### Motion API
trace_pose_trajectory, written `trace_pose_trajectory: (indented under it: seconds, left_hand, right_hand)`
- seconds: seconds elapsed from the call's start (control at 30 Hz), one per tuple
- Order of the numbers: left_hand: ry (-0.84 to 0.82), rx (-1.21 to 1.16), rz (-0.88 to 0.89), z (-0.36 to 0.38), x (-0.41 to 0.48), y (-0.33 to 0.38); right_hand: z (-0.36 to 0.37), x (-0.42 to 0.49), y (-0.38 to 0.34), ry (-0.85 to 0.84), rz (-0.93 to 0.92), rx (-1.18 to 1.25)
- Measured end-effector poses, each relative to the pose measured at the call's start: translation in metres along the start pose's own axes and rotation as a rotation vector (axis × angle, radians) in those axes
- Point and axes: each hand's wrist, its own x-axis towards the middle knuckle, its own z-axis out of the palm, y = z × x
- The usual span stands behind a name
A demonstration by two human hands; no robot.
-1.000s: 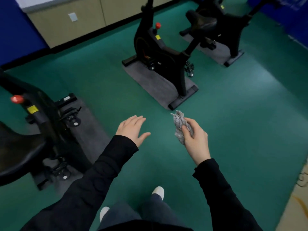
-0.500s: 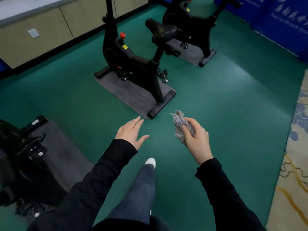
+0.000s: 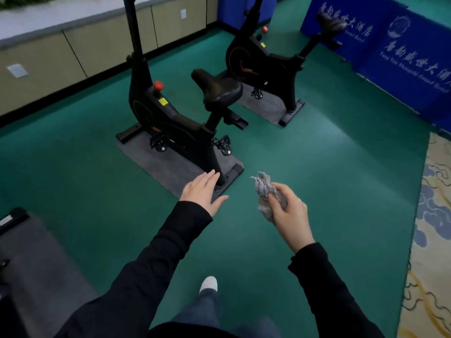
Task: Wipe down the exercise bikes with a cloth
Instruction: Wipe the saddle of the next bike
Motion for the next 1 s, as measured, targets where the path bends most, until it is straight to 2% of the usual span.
trace_pose_trajectory:
  seconds: [0.2,0.37,0.77,1.0]
  left_hand:
    - [-0.008,0.041,-0.046,0.000,0.050,0.003]
    - [0.009,0.037,-0.154,0.007,0.081,0.008]
    - [0.069,-0.035,-0.367,0.022,0.191,0.101]
    - [0.119,-0.050,-0.474,0.026,0.232,0.121]
  right_hand:
    - [0.004,0.065,0.005,-0.051,-0.033,-0.023]
    - [0.000,0.118,0.020,-0.162,-0.046,0.009]
    - [-0.076,0.280,0.076,-0.321,-0.144,0.070]
    - [-0.096,0.347,0.095,-0.396,-0.146,0.113]
